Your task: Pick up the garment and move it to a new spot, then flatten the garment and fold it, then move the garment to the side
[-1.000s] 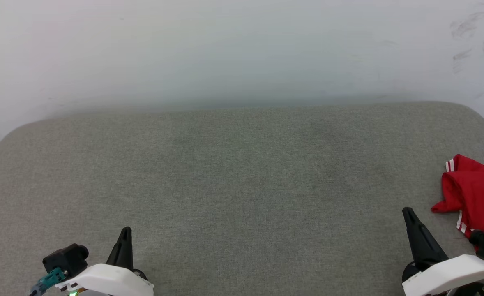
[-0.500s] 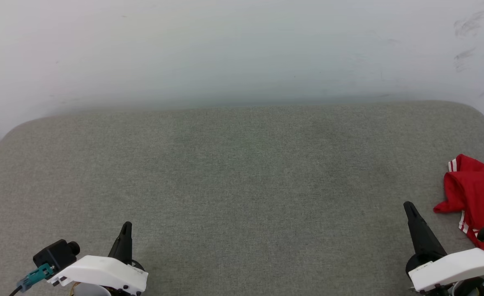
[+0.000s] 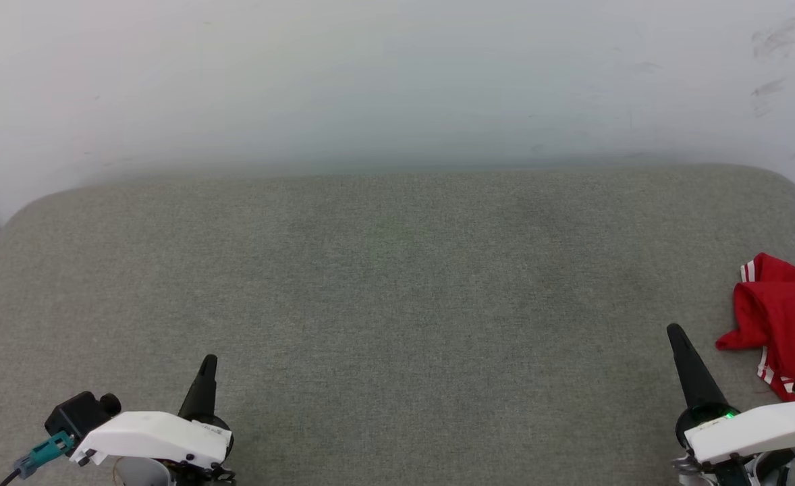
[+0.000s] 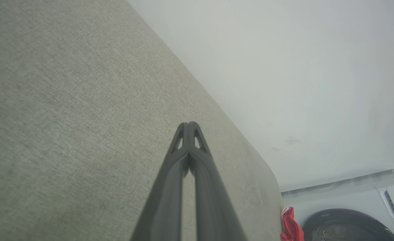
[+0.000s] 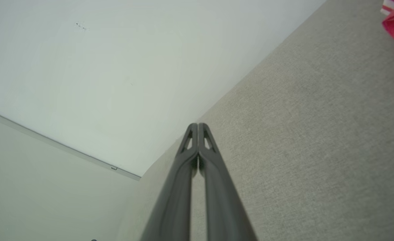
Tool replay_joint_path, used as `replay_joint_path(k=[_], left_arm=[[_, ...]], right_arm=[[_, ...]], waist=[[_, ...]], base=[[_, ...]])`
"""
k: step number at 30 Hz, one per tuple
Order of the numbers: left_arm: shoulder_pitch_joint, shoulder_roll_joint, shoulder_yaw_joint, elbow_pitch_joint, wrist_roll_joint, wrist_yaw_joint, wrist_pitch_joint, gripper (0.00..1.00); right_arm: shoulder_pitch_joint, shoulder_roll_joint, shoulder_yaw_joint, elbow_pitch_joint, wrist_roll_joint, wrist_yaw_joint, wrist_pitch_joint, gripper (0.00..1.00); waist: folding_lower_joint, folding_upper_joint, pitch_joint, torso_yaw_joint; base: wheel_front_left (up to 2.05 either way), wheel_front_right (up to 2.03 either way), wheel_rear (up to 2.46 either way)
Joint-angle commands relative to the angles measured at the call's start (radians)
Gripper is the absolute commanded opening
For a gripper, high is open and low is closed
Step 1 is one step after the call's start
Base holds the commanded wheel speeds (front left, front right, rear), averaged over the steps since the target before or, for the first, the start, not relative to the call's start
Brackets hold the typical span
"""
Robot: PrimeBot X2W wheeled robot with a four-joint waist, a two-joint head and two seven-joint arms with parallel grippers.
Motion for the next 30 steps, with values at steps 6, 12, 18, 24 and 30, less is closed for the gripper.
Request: replay_joint_path(k=[6, 12, 18, 24, 30], left_arm=[[-0.035, -0.020, 0.042, 0.005, -0.063, -0.035, 0.022, 0.00], [-0.040, -0.039, 0.068, 0.014, -0.108, -0.057, 0.038, 0.00], [-0.047, -0.055, 0.093, 0.023, -0.150, -0.078, 0.054, 0.00], [-0.052, -0.074, 0.115, 0.031, -0.190, -0.098, 0.070, 0.00], [-0.055, -0.085, 0.134, 0.038, -0.221, -0.114, 0.082, 0.00]], right_arm=[[-0.038, 0.002, -0.007, 0.015, 0.094, 0.000, 0.005, 0.00], [-0.047, 0.003, -0.011, 0.032, 0.160, 0.000, 0.006, 0.00], [-0.058, 0.003, -0.014, 0.047, 0.222, 0.000, 0.007, 0.00], [-0.065, 0.004, -0.018, 0.063, 0.281, 0.000, 0.010, 0.00], [-0.074, 0.005, -0.021, 0.074, 0.328, 0.000, 0.012, 0.00]], waist=[[-0.0001, -0.0001, 0.003, 0.003], [-0.0001, -0.0001, 0.005, 0.005], [-0.0001, -0.0001, 0.008, 0.008], [-0.0001, -0.0001, 0.010, 0.010], [-0.0001, -0.0001, 0.012, 0.012]], base=[[0.00, 0.00, 0.00], [0.00, 0.00, 0.00], [0.00, 0.00, 0.00], [0.00, 0.00, 0.00], [0.00, 0.00, 0.00]])
